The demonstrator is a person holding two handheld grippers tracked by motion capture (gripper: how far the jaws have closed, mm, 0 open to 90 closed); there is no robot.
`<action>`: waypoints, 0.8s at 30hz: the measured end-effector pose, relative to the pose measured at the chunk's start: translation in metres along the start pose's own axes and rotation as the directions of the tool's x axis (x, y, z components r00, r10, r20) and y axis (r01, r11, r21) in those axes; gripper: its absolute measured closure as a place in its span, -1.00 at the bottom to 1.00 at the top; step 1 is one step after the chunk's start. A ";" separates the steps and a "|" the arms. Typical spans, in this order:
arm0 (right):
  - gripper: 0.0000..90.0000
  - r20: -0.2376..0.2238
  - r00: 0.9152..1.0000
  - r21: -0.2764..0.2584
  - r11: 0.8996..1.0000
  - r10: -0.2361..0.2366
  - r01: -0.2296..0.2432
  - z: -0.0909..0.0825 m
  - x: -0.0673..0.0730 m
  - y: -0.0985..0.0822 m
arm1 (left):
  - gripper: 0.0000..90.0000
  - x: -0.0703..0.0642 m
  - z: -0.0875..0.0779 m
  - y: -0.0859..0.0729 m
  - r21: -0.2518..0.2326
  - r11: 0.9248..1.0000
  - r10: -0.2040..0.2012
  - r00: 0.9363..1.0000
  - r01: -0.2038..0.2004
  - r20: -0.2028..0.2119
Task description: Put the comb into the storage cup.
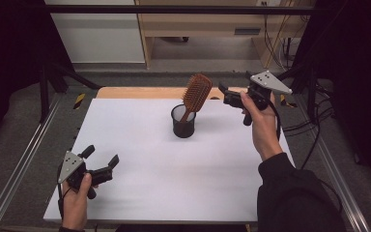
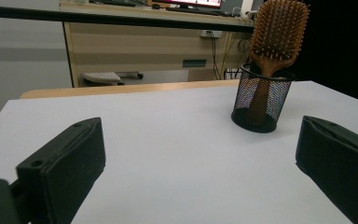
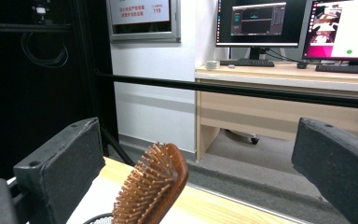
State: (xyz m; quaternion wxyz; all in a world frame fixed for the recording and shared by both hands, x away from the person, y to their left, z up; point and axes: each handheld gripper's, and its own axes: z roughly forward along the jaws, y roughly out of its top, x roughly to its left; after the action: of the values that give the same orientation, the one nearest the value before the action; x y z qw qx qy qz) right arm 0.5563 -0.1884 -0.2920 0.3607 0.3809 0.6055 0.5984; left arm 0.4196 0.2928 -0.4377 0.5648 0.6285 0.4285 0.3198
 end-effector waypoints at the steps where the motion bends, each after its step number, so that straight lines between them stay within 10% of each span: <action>1: -0.95 0.001 1.000 0.003 1.000 0.002 -0.002 -0.001 0.000 0.000 | -0.96 0.000 0.000 0.000 0.000 1.000 -0.001 1.000 0.001 -0.001; 24: -0.97 0.006 0.999 0.013 0.999 -0.049 0.049 -0.034 -0.009 -0.006 | -0.96 0.000 0.000 0.000 0.002 1.000 0.002 1.000 -0.002 0.002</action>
State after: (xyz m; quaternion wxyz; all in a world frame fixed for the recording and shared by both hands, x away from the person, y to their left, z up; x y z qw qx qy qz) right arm 0.5299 -0.2112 -0.2970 0.3745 0.3701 0.6176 0.5843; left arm 0.4197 0.2932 -0.4381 0.5643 0.6298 0.4279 0.3191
